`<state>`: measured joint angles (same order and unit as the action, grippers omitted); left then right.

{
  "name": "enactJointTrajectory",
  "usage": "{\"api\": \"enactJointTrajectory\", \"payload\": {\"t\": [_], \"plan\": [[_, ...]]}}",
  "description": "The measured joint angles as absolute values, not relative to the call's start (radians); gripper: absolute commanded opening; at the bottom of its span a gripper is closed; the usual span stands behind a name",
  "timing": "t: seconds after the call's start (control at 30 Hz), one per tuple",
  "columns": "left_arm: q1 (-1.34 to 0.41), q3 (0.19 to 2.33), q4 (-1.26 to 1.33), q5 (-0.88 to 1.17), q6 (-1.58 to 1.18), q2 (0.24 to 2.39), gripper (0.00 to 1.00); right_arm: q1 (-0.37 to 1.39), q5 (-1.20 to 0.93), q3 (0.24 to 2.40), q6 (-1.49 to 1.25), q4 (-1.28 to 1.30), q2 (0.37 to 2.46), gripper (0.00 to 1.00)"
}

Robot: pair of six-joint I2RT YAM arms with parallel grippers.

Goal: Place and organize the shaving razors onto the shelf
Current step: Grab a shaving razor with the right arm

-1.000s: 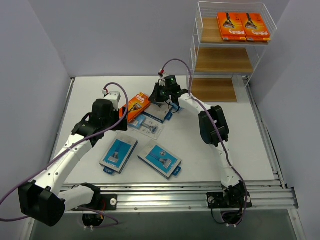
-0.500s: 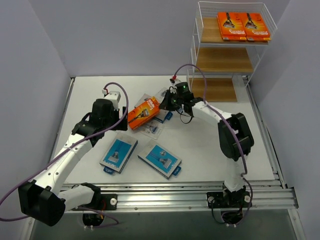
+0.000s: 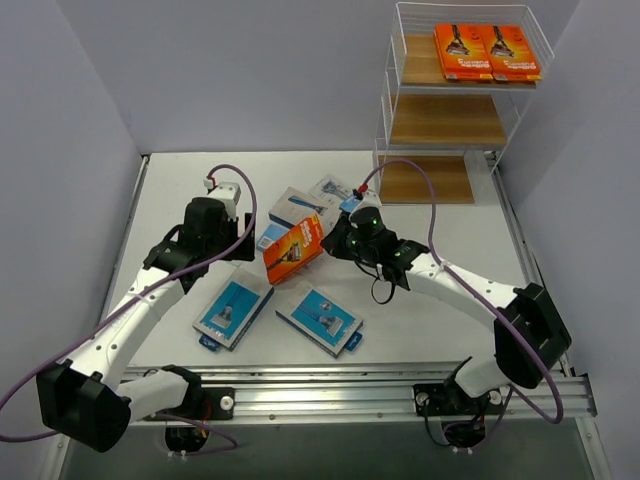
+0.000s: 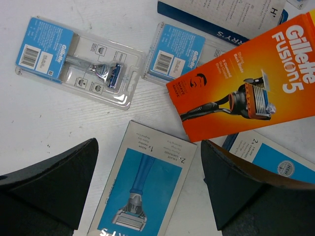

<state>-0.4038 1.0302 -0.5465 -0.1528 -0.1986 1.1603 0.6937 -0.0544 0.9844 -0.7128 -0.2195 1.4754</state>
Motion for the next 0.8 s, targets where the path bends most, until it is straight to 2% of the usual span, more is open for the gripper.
{"api": "enactJointTrajectory", "payload": {"t": [0.23, 0.3, 0.4, 0.43, 0.53, 0.8], "plan": [[-0.404, 1.03, -0.547, -0.153, -0.198, 1.16, 0.94, 0.71, 0.015, 0.87, -0.806, -0.189, 1.403, 0.0], [-0.404, 1.03, -0.548, -0.153, -0.199, 1.16, 0.94, 0.721, 0.032, 0.84, -0.827, -0.189, 1.374, 0.03], [-0.404, 1.03, -0.548, -0.152, -0.199, 1.161, 0.94, 0.749, 0.051, 0.809, -0.856, -0.189, 1.336, 0.15], [-0.404, 1.03, -0.548, -0.152, -0.199, 1.161, 0.94, 0.76, 0.055, 0.798, -0.864, -0.189, 1.324, 0.22], [-0.404, 1.03, -0.548, -0.152, -0.199, 1.161, 0.94, 0.788, 0.064, 0.77, -0.883, -0.185, 1.298, 0.33], [-0.404, 1.03, -0.55, -0.152, -0.199, 1.162, 0.94, 0.791, 0.064, 0.744, -0.889, -0.152, 1.267, 0.41]]}}
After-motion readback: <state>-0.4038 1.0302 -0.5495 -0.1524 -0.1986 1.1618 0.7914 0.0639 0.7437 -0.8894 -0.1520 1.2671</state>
